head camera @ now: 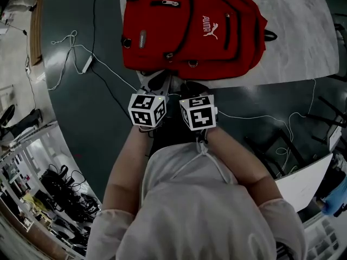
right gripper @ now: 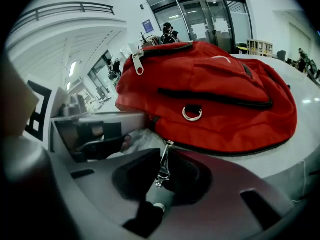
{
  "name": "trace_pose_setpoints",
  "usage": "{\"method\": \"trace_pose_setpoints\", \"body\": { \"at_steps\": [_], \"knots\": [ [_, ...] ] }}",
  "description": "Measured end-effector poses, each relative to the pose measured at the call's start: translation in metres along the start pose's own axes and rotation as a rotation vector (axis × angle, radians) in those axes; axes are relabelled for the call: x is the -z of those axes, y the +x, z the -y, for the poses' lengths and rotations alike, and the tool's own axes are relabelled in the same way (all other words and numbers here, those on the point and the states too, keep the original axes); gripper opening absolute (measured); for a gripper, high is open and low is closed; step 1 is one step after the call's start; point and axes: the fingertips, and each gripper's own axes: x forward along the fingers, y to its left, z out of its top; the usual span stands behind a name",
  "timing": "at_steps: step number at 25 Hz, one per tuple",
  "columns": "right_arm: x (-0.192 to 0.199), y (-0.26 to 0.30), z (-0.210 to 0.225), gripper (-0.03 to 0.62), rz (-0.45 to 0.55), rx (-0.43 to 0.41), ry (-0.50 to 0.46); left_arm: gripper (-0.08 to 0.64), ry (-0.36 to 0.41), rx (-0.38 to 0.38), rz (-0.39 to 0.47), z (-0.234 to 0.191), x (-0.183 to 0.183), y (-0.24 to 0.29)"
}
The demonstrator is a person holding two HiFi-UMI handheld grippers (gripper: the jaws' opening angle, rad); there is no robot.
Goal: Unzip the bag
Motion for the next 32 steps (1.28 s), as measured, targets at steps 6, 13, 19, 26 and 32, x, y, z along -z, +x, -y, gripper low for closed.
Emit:
{"method": "trace_pose_setpoints", "body": {
  "at_steps": [6, 13, 19, 26, 32],
  "knots": [
    [0.0, 0.006, 0.004, 0.031, -0.021, 0.043, -0.019, 0.026, -0.034, 0.019, -0.105, -0.003, 0.006, 0.011],
    [-0.005, 0.004, 0.003, 0.029, -0.02, 0.027, -0.183, 0.026, 0.002, -0.037, -0.193, -0.008, 0.011, 0.02],
    [-0.003, 0.001, 0.012, 0.028, -0.051, 0.036, -0.273, 0.025, 0.062, -0.04, -0.184, -0.007, 0.012, 0.022],
    [0.002, -0.008, 0.021, 0.028, -0.061, 0.056, -0.333, 0.021, 0.055, -0.02, -0.207, -0.008, 0.013, 0.021],
    [0.008, -0.018, 0.04, 0.028, -0.059, 0.09, -0.333, 0.02, 0.107, -0.06, -0.185, -0.009, 0.013, 0.022]
  ]
}}
